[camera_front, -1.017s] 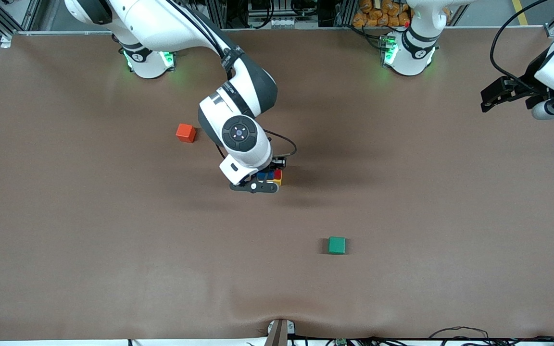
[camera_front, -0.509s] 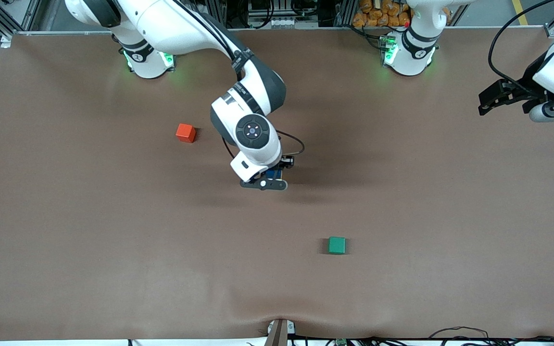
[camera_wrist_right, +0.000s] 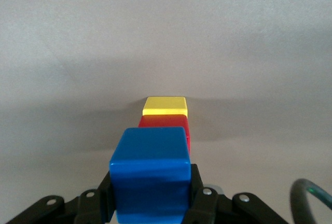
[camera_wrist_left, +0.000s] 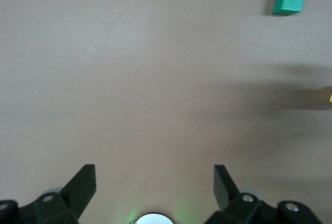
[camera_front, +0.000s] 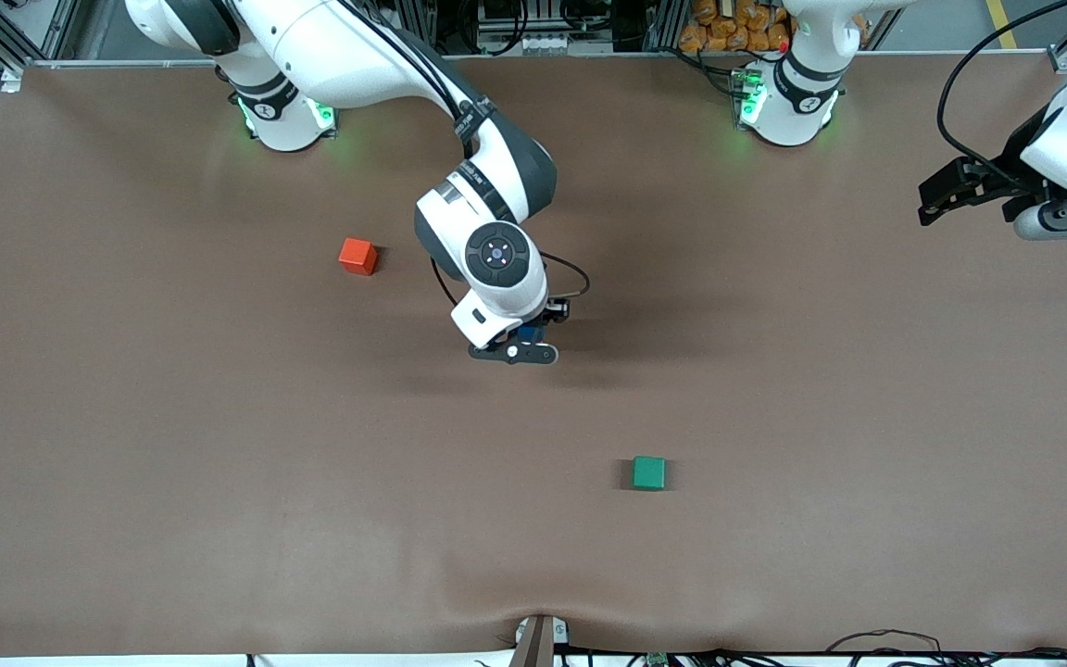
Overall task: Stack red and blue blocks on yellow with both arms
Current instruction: 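Lower the blue cube onto the red cube and open the right gripper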
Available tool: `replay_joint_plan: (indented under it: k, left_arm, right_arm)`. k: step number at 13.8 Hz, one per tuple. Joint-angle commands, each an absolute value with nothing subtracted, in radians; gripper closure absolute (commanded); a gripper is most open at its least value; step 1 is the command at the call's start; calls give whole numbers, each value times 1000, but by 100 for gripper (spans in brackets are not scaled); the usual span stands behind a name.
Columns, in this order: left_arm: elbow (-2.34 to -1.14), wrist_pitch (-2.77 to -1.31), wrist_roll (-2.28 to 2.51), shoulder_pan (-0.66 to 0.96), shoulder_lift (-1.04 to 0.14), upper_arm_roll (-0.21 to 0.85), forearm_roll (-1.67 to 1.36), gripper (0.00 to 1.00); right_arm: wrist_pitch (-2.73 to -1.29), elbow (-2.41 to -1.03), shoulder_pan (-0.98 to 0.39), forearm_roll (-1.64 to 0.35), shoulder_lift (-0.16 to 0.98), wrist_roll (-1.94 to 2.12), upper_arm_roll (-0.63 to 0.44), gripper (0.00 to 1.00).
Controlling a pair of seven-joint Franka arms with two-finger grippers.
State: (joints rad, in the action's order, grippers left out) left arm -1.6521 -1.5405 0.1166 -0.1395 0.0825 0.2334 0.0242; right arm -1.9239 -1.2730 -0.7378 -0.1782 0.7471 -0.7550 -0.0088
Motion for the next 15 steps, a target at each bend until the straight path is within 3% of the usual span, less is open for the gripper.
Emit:
replay_joint_plan:
  k: [1, 5, 6, 7, 8, 13, 15]
  left_arm:
    - [-1678, -1557, 97, -149, 110, 236, 3, 0]
    - [-1675, -1557, 98, -141, 107, 238, -26, 0]
    - [-1675, -1560, 98, -141, 106, 238, -29, 0]
    - [-1677, -1568, 98, -143, 104, 238, -32, 0]
    - [-1675, -1568, 98, -143, 101, 238, -32, 0]
    - [-1675, -1578, 98, -149, 97, 236, -32, 0]
    - [-1675, -1582, 98, -150, 97, 235, -32, 0]
  right_arm:
    - [-1920, -1272, -745, -163, 752, -775, -17, 95]
    - [-1917, -1278, -747, -161, 752, -775, -17, 93]
    - [-1921, -1284, -747, -161, 752, -776, -17, 85]
    - [-1922, -1287, -747, -163, 750, -784, -17, 61]
    - [-1924, -1287, -747, -161, 752, -790, -17, 2]
    - [-1908, -1269, -721, -176, 720, -782, -18, 0]
    - [-1838, -1252, -666, -179, 700, -779, -11, 0]
